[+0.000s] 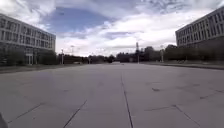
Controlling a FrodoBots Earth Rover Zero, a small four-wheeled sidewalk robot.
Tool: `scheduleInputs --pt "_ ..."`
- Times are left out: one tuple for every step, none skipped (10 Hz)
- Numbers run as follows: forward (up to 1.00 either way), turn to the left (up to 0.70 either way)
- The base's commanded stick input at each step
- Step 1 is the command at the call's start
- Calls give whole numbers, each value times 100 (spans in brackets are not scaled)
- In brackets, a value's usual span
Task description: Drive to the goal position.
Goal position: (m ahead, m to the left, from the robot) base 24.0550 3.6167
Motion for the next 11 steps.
scheduleInputs --pt "70 -11" --pt "70 0" --pt "70 0" --pt "70 0" --pt "70 0" --pt "70 0" --pt "70 0" --pt "70 0" --pt "70 0" --pt "70 0" --pt "70 0"
